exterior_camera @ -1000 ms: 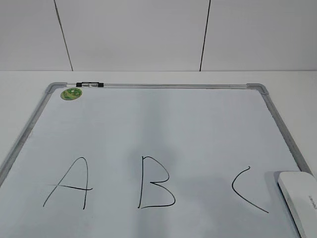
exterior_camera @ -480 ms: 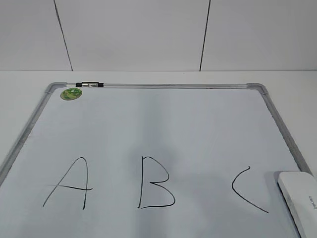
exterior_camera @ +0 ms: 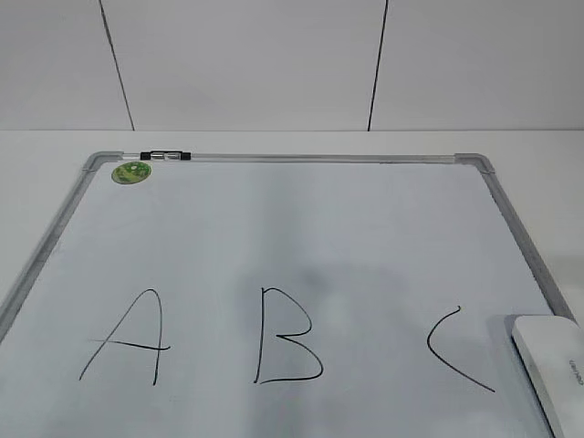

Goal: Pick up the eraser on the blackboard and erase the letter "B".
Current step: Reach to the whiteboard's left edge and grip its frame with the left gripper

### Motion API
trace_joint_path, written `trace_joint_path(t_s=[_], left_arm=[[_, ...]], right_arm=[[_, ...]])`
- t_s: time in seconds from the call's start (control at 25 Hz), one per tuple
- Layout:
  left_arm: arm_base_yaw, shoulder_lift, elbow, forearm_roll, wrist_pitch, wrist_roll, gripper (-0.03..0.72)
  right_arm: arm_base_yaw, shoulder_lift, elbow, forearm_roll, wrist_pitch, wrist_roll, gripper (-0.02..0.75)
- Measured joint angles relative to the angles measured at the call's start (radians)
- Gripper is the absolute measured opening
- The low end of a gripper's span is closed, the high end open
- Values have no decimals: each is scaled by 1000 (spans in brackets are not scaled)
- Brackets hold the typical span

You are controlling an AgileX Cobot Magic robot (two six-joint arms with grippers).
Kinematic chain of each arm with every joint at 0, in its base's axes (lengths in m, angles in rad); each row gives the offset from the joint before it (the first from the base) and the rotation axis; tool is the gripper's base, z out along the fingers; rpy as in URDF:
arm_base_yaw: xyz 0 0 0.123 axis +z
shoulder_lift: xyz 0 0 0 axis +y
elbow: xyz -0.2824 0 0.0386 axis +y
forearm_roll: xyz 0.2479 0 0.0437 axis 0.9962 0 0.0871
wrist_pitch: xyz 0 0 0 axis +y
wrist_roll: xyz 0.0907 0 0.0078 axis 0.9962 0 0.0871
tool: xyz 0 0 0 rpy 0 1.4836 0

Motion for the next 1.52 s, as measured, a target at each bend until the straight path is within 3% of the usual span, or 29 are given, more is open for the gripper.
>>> trace_joint_path(t_s=[0.68,1.24,1.52], left_arm=[[0,730,-241,42,45,0,238],[0,1374,-607,68,-8,0,237],[0,1609,-721,71,-48,0,237]], right_arm=[[0,319,-31,28,-9,31,572],[0,469,-33,34,-18,42,572],[0,469,-57,36,-18,42,572]])
